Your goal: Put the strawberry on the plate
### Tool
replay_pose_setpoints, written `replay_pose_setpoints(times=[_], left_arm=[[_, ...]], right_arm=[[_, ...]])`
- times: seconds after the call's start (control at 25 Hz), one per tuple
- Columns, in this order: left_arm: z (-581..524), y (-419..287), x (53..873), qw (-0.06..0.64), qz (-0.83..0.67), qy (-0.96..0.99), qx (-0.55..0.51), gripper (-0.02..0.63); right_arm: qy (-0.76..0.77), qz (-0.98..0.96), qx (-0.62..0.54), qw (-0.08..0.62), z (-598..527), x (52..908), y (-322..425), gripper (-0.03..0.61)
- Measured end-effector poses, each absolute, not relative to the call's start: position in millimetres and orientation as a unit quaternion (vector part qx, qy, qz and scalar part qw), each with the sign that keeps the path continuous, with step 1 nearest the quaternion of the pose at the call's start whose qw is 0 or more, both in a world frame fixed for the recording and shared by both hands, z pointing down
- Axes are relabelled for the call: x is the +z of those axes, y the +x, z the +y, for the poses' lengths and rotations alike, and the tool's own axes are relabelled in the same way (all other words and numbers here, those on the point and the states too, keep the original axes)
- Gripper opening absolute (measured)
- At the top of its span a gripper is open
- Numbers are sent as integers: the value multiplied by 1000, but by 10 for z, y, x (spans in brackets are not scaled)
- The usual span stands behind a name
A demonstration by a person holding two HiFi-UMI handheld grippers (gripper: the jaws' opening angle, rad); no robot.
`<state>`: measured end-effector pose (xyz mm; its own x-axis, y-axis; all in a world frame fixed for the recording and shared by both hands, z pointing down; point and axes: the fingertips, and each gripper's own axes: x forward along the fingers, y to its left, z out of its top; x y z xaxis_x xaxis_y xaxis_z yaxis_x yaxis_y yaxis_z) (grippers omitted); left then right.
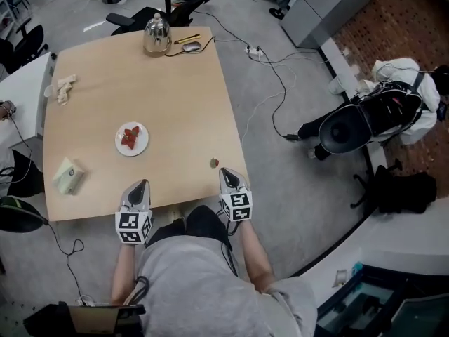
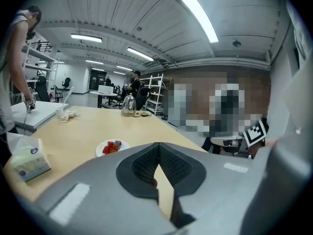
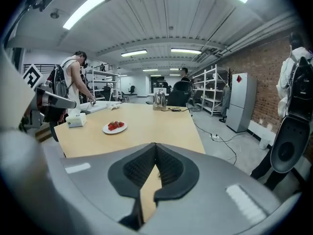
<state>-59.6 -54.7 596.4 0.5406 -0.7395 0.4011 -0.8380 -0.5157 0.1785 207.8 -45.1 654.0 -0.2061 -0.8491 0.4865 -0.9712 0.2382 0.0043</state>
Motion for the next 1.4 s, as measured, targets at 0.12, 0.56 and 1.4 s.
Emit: replay_pose_setpoints(times=[0.12,0.56,1.4], left_arm=[[-577,-678,6044,186,-463,855,142,18],[-709,-876,6152,206,-481,838,154,18],[-783,-1087,6178,218,-514,816,152,18]], right_arm=[[593,-756,164,223,-548,6742,2093,8],[572,-739,211,286,-801,7385,2164,80],[561,-710,263,334,-995,7891,2276,150]])
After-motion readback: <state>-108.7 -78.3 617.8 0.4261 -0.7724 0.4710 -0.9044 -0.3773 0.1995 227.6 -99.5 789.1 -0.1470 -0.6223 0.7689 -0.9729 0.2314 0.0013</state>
